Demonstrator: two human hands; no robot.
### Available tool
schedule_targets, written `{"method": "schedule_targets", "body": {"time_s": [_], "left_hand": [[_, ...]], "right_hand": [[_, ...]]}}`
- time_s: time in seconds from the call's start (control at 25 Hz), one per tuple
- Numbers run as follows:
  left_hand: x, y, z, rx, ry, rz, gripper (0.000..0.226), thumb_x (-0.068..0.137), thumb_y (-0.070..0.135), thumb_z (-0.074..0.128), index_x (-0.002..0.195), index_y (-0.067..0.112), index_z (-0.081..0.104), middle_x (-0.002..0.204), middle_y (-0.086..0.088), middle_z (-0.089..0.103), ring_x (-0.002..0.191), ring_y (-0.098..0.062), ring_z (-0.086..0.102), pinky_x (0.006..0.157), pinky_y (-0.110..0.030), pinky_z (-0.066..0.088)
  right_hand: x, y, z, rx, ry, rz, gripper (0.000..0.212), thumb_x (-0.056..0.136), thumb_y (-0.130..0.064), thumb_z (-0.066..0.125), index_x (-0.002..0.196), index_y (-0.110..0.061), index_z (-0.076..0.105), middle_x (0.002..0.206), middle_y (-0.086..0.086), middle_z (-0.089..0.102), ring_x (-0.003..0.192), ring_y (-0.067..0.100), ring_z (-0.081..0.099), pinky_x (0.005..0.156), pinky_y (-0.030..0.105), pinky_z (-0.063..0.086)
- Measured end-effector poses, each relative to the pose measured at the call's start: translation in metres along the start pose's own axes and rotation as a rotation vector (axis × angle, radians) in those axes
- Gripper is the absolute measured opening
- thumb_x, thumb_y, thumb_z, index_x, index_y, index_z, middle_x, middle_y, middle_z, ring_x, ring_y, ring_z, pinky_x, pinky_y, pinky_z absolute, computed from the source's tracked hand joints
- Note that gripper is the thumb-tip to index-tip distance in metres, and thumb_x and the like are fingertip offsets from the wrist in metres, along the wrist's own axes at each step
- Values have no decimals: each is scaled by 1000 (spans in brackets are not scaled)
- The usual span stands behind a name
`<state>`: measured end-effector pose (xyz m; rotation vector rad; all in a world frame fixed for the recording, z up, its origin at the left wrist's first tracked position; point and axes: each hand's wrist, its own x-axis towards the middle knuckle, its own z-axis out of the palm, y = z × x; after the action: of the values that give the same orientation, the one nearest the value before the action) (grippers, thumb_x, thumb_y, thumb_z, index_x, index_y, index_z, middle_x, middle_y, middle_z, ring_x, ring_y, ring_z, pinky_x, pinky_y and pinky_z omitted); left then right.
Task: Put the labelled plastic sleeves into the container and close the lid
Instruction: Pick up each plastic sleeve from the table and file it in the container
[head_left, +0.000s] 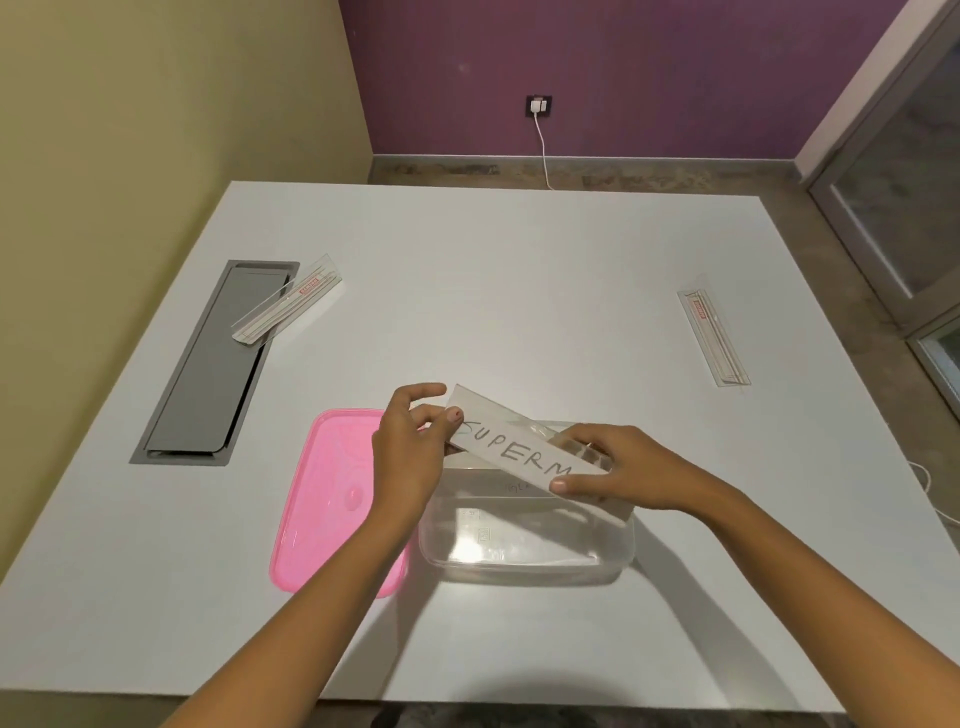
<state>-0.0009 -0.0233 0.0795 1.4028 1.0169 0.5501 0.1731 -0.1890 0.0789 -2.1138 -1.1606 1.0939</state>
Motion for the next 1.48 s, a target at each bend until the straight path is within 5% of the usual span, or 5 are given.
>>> {"method": "schedule_targets", "body": {"time_s": [0.16, 0.36, 1.12, 1.32, 1.48], "left_hand": [[-14, -15, -10, 101, 79, 51, 17, 97, 28, 45, 113, 28, 53, 93, 3, 73, 85, -8, 69, 77, -26, 53], [-12, -47, -23, 441, -36, -59, 40, 96, 24, 49, 136, 19, 46, 141, -2, 50, 127, -23, 50, 103, -36, 38], [-11, -74, -18, 424, -136, -182, 44, 95, 22, 52, 138, 19, 46, 133, -7, 59, 123, -23, 53, 99, -37, 42], [-22, -74, -9, 608, -75, 176, 50, 89, 3, 53, 137, 15, 43, 129, 12, 47, 122, -12, 46, 100, -5, 31], [-16, -74, 7, 953, -134, 605, 45, 79, -3, 65, 122, 10, 62, 138, -10, 54, 133, -31, 44, 111, -47, 33]], "right_hand": [[-4, 5, 12, -85, -1, 8, 48, 71, -45, 76, 115, -33, 60, 109, -15, 61, 98, 6, 57, 78, 17, 45], [-4, 16, 49, -331, -53, 16, 60, 72, -38, 78, 124, -23, 52, 119, -2, 57, 110, 18, 52, 91, 32, 46], [23, 23, 96, -842, -47, 32, 39, 75, -11, 73, 112, -8, 60, 108, 12, 68, 95, 32, 65, 71, 36, 51], [19, 21, 92, -764, -15, 14, 37, 80, -14, 68, 116, -11, 57, 107, 12, 68, 97, 33, 64, 73, 36, 50], [9, 19, 79, -566, 157, -18, 20, 88, -25, 59, 108, -20, 61, 102, 1, 70, 97, 24, 65, 73, 33, 51]]}}
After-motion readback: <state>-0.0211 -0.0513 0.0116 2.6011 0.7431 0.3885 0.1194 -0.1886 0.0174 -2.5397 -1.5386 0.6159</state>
